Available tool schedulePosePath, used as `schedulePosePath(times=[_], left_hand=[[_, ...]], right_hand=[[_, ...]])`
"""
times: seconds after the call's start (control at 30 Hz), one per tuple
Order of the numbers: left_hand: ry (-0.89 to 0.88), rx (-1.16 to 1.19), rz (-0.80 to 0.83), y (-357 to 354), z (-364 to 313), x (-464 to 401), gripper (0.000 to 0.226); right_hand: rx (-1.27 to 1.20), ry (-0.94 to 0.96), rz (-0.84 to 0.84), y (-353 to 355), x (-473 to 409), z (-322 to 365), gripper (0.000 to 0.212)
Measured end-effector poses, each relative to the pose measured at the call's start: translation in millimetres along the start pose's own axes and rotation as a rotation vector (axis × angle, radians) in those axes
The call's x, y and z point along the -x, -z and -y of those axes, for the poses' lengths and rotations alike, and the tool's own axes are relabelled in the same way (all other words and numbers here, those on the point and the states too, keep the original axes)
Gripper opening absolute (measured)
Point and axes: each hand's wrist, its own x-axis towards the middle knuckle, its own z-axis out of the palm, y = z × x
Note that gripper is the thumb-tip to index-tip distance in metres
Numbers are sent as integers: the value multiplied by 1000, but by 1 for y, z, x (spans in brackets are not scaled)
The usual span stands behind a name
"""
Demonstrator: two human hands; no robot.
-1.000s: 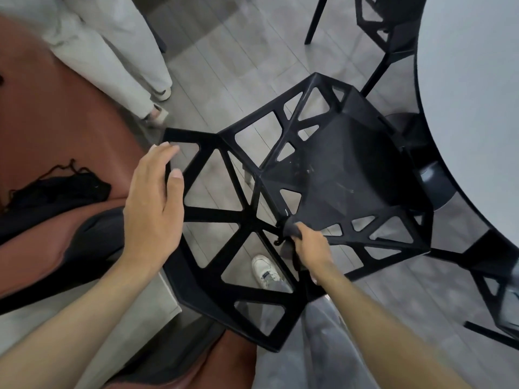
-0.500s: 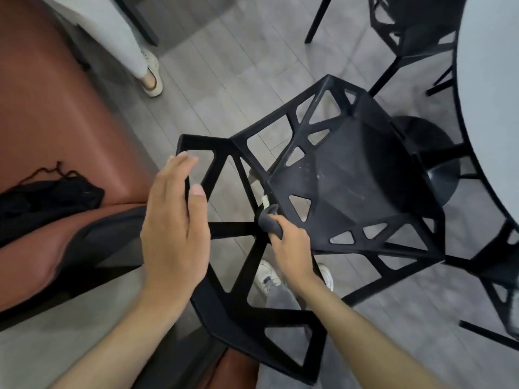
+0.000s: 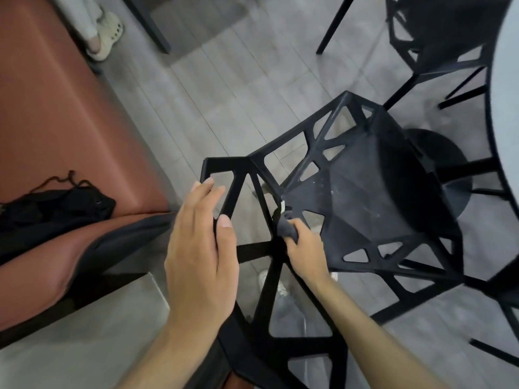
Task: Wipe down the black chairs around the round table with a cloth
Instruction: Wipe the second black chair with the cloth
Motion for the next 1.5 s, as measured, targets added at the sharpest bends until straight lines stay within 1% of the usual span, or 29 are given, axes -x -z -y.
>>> schedulePosePath(times=[0.1, 0.2, 0.27, 0.33, 0.47, 0.53, 0.6, 0.67, 0.73, 0.83, 0.9, 0.97, 1.03, 1.1, 1.17, 1.23, 1.3, 1.37, 1.4, 1.43, 1.5], left_hand=[[-12, 7, 1, 0, 0, 1, 50], [-11, -12, 14, 0, 0, 0, 50], [-11, -6, 11, 0, -2, 0, 49], [-15, -10, 16, 0, -3, 0, 49], [-15, -46, 45, 2, -5, -1, 51], [5, -41, 91, 6, -11, -1, 53], [-23, -90, 140, 16, -15, -7, 51], [-94, -170, 120, 29, -17, -26, 48], [-97, -142, 100, 33, -14, -54, 49], [-19, -131, 210, 18, -5, -78, 58], [65, -124, 250, 5, -1, -76, 66], [65, -146, 219, 0, 2, -74, 68], [71, -149, 211, 1, 2, -74, 68], [76, -144, 220, 1, 2, -76, 69], [73, -136, 228, 1, 1, -75, 69], [70, -139, 224, 2, 1, -75, 69], [71, -149, 221, 2, 1, -76, 69], [72, -167, 219, 2, 1, -76, 68], [73, -173, 221, 2, 1, -75, 67], [72, -178, 223, 2, 1, -75, 67], [70, -195, 228, 2, 2, -77, 67]], right_hand=[[-12, 23, 1, 2, 0, 3, 18], [-45, -20, -45, -9, -37, 14, 17], [-56, -70, -78, -15, -61, 23, 21], [-90, -109, -146, -17, -71, 26, 24], [-179, -183, -161, -20, -56, 16, 11], [-232, -265, -197, -18, -56, 13, 13], [-255, -327, -254, -13, -60, 17, 14], [-245, -316, -277, -13, -64, 22, 14], [-212, -290, -258, -14, -69, 31, 13], [-129, -296, -188, -10, -81, 39, 15], [-70, -247, -118, 2, -86, 45, 12], [-39, -155, -65, 16, -87, 59, 10], [-9, -15, -47, 26, -87, 84, 12], [7, 133, -80, 31, -86, 110, 10], [-12, 200, -127, 30, -86, 121, 7], [-34, 160, -137, 24, -82, 108, 11], [-5, 46, -101, 17, -78, 86, 19], [6, -83, -78, 16, -79, 69, 19], [-1, -116, -85, 16, -80, 67, 18], [-12, -117, -103, 17, -81, 69, 17], [-26, -28, -142, 19, -79, 88, 18]])
